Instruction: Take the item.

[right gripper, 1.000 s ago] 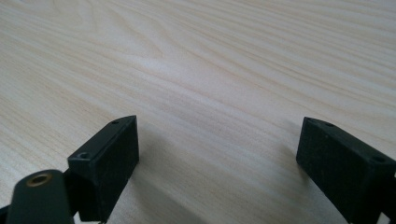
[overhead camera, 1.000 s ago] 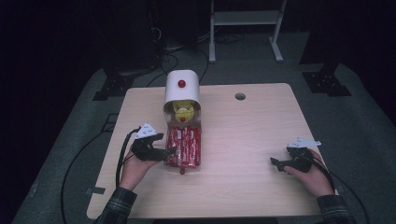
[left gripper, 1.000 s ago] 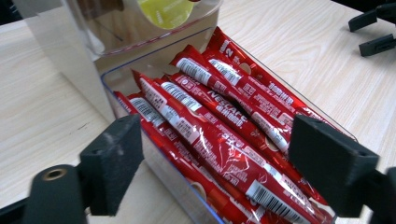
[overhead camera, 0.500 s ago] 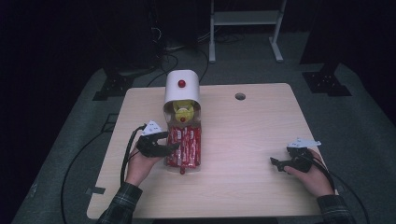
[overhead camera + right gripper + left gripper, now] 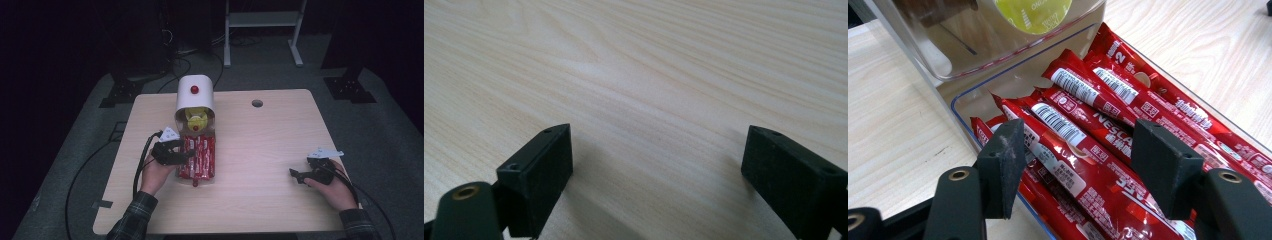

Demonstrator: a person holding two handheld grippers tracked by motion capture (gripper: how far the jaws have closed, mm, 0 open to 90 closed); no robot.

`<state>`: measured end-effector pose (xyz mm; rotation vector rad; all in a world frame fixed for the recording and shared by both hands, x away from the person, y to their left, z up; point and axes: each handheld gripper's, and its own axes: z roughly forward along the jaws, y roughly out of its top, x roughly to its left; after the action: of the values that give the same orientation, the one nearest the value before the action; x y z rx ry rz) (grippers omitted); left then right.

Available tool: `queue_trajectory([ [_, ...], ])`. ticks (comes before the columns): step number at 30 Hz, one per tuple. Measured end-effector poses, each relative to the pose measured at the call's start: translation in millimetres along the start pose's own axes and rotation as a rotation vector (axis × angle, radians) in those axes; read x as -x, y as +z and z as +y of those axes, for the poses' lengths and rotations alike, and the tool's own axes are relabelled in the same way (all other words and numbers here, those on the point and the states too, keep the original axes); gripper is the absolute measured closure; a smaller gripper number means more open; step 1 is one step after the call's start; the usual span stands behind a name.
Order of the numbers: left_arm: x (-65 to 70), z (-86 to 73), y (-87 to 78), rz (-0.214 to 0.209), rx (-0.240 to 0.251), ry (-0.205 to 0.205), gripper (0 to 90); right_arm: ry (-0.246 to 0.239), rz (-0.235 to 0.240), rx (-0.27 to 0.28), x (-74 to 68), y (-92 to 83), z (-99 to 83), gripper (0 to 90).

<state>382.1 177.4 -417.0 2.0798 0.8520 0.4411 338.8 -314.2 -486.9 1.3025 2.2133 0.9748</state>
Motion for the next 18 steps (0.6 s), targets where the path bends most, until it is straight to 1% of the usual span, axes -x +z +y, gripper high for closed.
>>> queue_trajectory([
  [10, 0.9, 0.3, 3.6, 0.018, -0.032, 0.0, 49.1, 0.0, 0.0, 0.0, 0.0, 0.0, 0.0, 12.0],
  [14, 0.7, 0.1, 3.5, 0.017, -0.04, -0.014, 53.4, 0.0, 0.0, 0.0, 0.0, 0.0, 0.0, 12.0],
  [15, 0.4, -0.1, 3.4, 0.011, -0.047, -0.015, 55.0, 0.0, 0.0, 0.0, 0.0, 0.0, 0.0, 12.0],
  [18, 1.0, -0.4, 4.2, 0.003, -0.046, -0.023, 58.6, 0.0, 0.0, 0.0, 0.0, 0.0, 0.0, 12.0],
])
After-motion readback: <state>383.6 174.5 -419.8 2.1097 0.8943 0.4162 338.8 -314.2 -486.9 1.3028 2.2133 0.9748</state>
